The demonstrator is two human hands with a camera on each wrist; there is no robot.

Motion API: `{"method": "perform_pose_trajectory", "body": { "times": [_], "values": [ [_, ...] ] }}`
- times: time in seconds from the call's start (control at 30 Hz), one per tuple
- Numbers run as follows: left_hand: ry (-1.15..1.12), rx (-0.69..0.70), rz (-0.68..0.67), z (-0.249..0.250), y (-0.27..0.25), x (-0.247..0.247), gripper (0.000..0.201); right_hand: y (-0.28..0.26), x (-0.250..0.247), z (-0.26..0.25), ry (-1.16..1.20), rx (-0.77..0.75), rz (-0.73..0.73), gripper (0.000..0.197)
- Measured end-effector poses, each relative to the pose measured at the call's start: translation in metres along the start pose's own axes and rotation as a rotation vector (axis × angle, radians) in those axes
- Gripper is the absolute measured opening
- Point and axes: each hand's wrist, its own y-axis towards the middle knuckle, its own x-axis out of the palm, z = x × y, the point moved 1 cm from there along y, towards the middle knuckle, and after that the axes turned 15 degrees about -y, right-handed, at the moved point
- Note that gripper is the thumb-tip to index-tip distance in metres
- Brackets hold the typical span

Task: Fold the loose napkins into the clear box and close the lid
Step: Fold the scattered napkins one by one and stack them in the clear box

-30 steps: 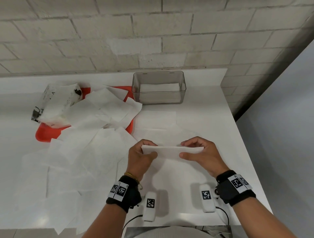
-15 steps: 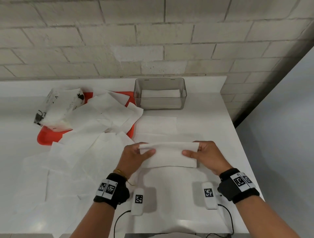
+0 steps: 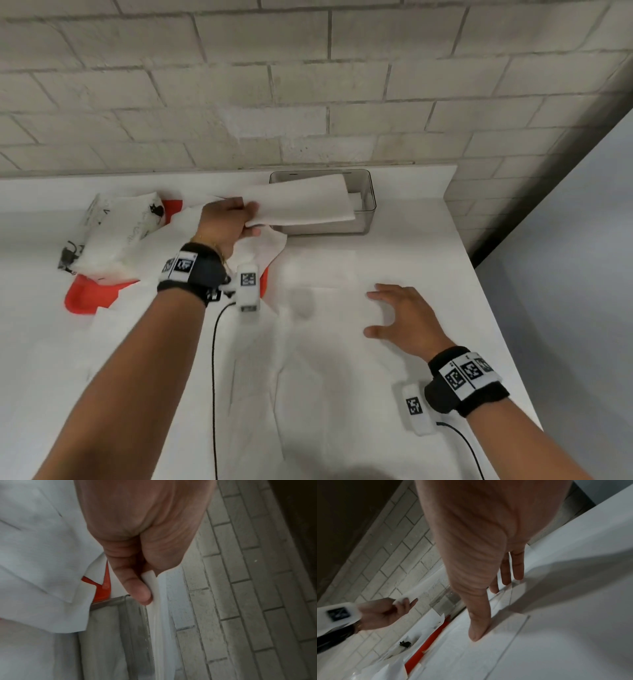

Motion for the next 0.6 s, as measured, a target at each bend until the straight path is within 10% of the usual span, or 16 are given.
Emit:
{"method": "perform_pose_trajectory", "body": {
  "times": [0.6],
  "values": [
    [0.715,-0.012,-0.061,-0.014,0.113,0.102,0.023,0.023,-0.013,0.004,0.114,0.13,-0.168,0.076]
  ]
}}
